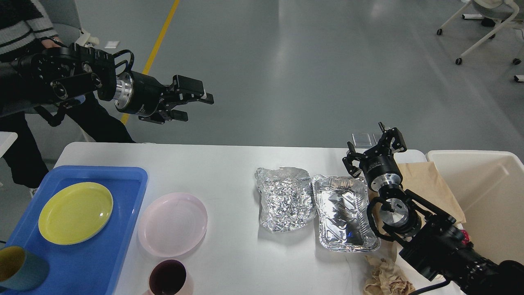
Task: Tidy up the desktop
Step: 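Raise the left arm and swing the left gripper toward the blue tray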
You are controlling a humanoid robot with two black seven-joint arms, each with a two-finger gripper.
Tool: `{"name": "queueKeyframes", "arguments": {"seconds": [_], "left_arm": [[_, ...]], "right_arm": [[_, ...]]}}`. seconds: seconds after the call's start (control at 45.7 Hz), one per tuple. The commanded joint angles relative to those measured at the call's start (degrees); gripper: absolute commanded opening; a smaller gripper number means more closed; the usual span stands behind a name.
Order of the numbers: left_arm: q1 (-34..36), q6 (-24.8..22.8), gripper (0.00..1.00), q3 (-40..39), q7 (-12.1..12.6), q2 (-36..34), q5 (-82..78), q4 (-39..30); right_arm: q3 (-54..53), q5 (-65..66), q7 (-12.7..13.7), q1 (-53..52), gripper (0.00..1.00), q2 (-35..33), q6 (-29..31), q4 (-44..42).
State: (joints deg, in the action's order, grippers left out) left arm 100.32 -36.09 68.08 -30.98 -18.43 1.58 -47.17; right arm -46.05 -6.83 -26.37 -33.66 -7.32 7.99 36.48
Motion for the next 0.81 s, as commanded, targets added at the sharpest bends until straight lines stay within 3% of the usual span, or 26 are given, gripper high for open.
{"name": "queueKeyframes", "arguments": {"seconds": [0.0,0.394,0.788], "left_arm": [[2.77,-0.03,0.96,1.44,-0.05,1.29,0.00,-4.68],[8.49,-0.03,0.96,3.81,-0.05,1.64,0.00,-7.33],[6.82,-0.03,0.96,3.81,0.04,2.87,0.00,-7.33]], "right_arm": [[0.00,0.07,0.00,0.00,1.00,0.02,0.00,0.00],[0.00,-0.02,0.00,0.00,1.00,0.02,0.00,0.00],[0.00,-0.02,0.00,0.00,1.00,0.02,0.00,0.00]]}}
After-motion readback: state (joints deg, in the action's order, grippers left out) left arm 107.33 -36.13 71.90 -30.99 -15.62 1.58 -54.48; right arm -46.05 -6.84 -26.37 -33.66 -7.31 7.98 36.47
